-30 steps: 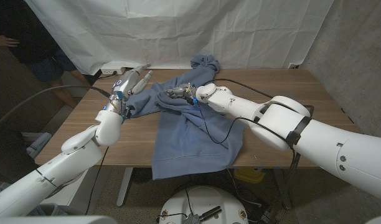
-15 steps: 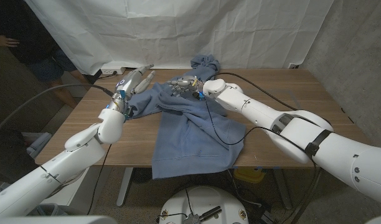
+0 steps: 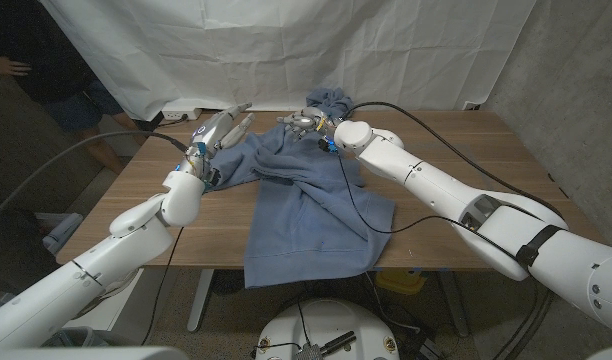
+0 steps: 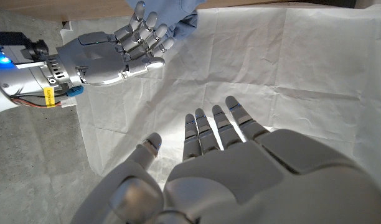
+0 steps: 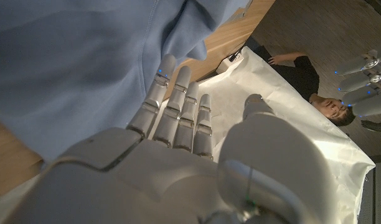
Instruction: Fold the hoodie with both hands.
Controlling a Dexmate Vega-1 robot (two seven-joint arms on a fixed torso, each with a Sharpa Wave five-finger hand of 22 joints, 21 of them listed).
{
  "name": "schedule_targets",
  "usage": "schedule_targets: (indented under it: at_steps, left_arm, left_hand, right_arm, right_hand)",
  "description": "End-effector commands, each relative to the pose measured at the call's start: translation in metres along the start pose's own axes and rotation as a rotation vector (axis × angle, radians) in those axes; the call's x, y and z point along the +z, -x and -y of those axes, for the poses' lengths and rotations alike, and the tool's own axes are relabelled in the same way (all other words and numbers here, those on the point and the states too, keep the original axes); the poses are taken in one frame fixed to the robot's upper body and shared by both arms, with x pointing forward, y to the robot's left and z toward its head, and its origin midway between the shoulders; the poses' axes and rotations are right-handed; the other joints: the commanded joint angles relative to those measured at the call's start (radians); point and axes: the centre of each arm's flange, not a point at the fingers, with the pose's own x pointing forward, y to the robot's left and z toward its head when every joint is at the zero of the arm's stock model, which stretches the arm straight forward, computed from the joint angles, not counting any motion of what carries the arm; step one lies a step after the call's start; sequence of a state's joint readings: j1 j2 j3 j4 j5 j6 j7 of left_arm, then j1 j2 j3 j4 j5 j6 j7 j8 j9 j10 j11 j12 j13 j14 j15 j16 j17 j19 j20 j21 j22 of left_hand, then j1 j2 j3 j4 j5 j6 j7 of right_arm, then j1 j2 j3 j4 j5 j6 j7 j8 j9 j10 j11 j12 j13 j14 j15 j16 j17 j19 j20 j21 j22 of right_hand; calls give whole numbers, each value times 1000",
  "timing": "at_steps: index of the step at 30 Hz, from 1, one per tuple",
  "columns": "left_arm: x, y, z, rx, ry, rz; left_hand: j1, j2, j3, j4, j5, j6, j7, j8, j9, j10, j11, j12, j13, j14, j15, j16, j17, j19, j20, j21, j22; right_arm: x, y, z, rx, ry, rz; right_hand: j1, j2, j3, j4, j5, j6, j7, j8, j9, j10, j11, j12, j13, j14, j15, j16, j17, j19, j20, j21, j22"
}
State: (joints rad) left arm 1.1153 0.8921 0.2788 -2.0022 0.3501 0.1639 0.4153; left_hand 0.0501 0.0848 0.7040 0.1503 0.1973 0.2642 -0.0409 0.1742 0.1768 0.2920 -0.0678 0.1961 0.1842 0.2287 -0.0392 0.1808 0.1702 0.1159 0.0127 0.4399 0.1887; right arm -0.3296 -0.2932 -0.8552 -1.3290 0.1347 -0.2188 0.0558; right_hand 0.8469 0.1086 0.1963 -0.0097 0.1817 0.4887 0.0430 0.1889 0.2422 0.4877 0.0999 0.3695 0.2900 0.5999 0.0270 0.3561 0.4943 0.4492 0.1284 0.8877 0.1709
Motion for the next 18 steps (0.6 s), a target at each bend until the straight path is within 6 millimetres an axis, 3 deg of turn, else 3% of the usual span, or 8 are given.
schedule_targets:
  at_steps: [1,18]
  left_arm:
    - [8,-17,3,0,20,24]
    - [26,-50,16,12,143,94]
  left_hand:
    - [2,56,4,1,-2,-4,-2,5,1,-8,-1,1,4,4,-13,1,2,5,-3,-1,1]
    - [1,55,4,2,-3,-9,-5,6,1,-6,0,3,4,5,-14,2,2,7,-5,-3,1]
  right_arm:
    - [-7,38,15,-148,191,-73]
    - [-14,102,18,-292,452,-221]
  right_hand:
    - [3,-2,9,-4,1,1,1,6,-1,0,-7,-5,-2,-23,3,-12,-4,-19,4,-13,1]
    - [-25,-15,3,-4,-3,4,0,13,-8,-14,-12,-22,-13,-77,11,-45,-19,-62,13,-44,1]
